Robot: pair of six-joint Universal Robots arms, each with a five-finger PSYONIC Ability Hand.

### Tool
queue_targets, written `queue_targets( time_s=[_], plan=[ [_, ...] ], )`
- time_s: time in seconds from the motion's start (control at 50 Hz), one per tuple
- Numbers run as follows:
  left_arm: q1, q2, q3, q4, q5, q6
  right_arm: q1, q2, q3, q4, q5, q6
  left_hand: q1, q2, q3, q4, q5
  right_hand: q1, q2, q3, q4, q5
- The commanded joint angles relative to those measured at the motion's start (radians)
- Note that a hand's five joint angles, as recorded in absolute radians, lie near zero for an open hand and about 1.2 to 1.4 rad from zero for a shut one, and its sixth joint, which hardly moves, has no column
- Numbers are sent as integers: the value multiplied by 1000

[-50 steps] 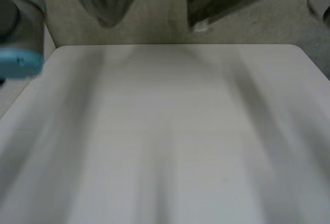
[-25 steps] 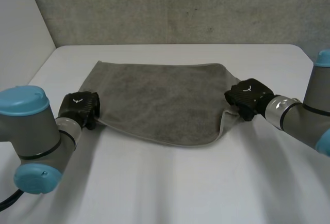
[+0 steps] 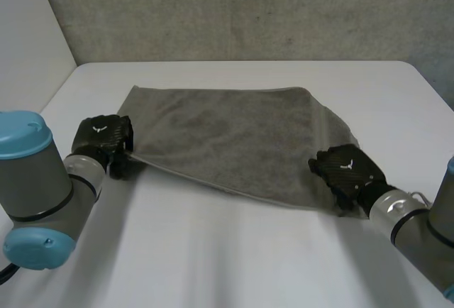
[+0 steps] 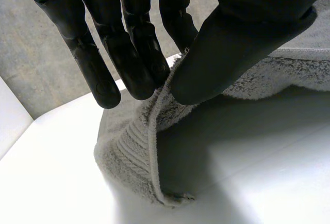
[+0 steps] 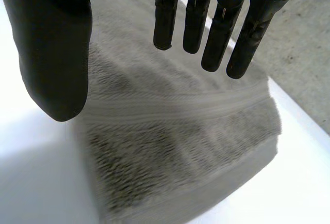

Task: Fold the laundry

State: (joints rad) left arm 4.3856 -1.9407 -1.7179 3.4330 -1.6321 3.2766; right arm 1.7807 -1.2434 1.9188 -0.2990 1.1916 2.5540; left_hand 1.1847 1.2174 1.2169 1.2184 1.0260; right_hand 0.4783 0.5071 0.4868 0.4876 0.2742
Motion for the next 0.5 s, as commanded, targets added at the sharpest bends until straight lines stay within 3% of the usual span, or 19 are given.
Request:
queue_targets(
  time_s=[0.02,0.2,0.3,0.4,0.5],
  plan=[
    [0,-3,1,-1,0,2,-6,2,31,-5,6,-1,212,179,179,178,196,-23,-52,-32,-33,6],
    [-9,16,46,-6,5,-2,22,-1,31,-2,17,49,212,179,179,178,196,-23,-52,-32,-33,6],
    [-20,42,98,-43,23,-2,105,-10,-15,-2,48,223,212,179,179,178,196,-76,-105,-85,-86,-47],
    [-34,54,170,-116,32,-8,192,8,-116,5,126,484,212,179,179,178,196,-293,-322,-302,-303,-264],
    [-55,49,247,-182,31,-11,285,82,-196,3,199,565,212,179,179,178,196,-304,-333,-312,-313,-274]
  ],
)
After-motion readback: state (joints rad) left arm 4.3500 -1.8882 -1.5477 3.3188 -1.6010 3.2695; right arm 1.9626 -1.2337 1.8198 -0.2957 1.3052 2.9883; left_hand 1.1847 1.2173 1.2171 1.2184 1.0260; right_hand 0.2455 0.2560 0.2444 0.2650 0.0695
